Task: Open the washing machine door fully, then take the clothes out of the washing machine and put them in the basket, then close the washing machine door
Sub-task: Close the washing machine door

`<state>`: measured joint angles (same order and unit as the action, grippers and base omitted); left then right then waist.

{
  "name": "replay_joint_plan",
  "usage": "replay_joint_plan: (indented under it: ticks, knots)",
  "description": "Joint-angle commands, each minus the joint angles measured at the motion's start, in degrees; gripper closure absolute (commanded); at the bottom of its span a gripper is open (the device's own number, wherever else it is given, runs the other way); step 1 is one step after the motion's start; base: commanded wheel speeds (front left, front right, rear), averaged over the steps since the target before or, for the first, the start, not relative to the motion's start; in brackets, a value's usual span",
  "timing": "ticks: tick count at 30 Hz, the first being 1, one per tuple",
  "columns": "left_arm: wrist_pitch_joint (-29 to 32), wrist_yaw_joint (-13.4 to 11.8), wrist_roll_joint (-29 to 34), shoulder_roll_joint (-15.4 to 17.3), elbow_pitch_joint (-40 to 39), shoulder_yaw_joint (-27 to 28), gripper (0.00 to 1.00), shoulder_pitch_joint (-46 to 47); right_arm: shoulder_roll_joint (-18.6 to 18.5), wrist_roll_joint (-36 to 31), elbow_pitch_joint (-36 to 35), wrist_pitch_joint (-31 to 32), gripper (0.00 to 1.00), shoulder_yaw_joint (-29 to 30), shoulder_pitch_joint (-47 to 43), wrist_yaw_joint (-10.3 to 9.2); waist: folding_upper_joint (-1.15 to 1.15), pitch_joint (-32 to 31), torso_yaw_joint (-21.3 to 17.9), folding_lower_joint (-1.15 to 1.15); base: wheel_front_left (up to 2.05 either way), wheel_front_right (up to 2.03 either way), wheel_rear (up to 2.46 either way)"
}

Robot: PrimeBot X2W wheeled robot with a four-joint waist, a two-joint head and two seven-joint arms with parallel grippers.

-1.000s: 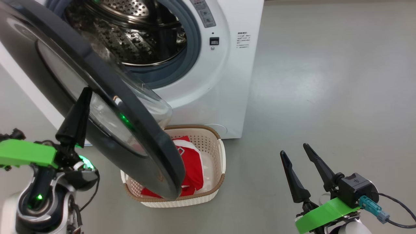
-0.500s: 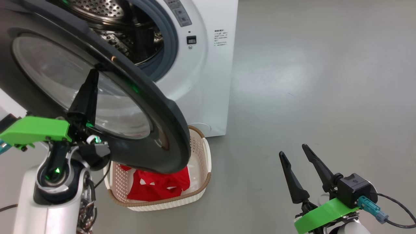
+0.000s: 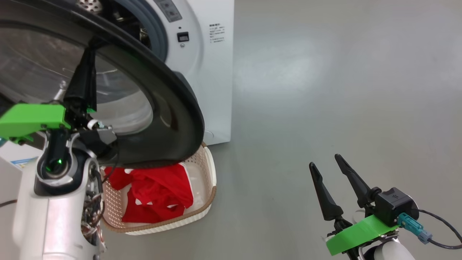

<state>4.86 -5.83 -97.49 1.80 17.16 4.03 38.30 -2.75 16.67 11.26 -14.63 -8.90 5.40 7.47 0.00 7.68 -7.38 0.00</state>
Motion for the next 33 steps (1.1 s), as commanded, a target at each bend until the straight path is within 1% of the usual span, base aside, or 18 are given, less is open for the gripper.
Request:
replay_joint_plan:
  ticks: [1,13,21,22,23,24,25,29,33]
  knots:
    - [-0.1,0.9,-0.2,1.2,-0.9,1.3,1.00,2.7,-0.1,-0.1,-1.5,-0.4,0.00,-1.5,2.1,0.02,0.00,1.1,-1.1,0.00,0.00,0.00,0.00]
    - [-0.3,3.2,0.5,3.4,4.8,2.5,1.00,9.8,-0.1,-0.1,-2.0,-0.4,0.00,-1.5,3.8,0.02,0.00,4.7,-4.5,0.00,0.00,0.00,0.00]
    - [0.9,4.4,0.5,3.4,7.1,1.9,1.00,10.6,-0.1,0.4,-2.1,-0.4,0.00,-1.1,4.2,0.02,0.00,5.5,-4.6,0.00,0.00,0.00,0.00]
    - [1.1,4.6,0.4,3.4,7.1,1.9,0.98,10.3,-0.1,0.5,-2.1,-0.4,0.00,-1.1,4.2,0.02,0.00,5.5,-4.5,0.00,0.00,0.00,0.00]
    - [1.4,4.7,0.3,3.4,7.1,1.9,0.57,9.9,-0.1,0.6,-2.0,-0.4,0.00,-1.0,4.2,0.02,0.00,5.4,-4.3,0.00,0.00,0.00,0.00]
    - [1.6,4.7,0.2,3.3,6.9,1.9,0.08,9.4,-0.1,0.7,-1.9,-0.4,0.00,-1.0,4.2,0.02,0.00,5.3,-4.1,0.00,0.00,0.00,0.00]
    - [1.8,4.7,0.0,3.2,6.7,1.9,0.00,9.0,-0.1,0.7,-1.9,-0.4,0.00,-0.9,4.1,0.02,0.00,5.2,-3.7,0.00,0.00,0.00,0.00]
    - [3.1,4.4,-0.7,2.9,4.8,1.5,0.00,6.5,-0.1,0.6,-1.6,-0.4,0.00,-0.8,3.9,0.02,0.00,4.3,-2.4,0.00,0.00,0.00,0.00]
    - [3.2,3.9,0.3,3.3,2.5,1.0,0.00,3.1,-0.1,0.4,-1.5,-0.4,0.00,-0.6,3.5,0.02,0.00,3.1,-0.8,0.00,0.00,0.00,0.00]
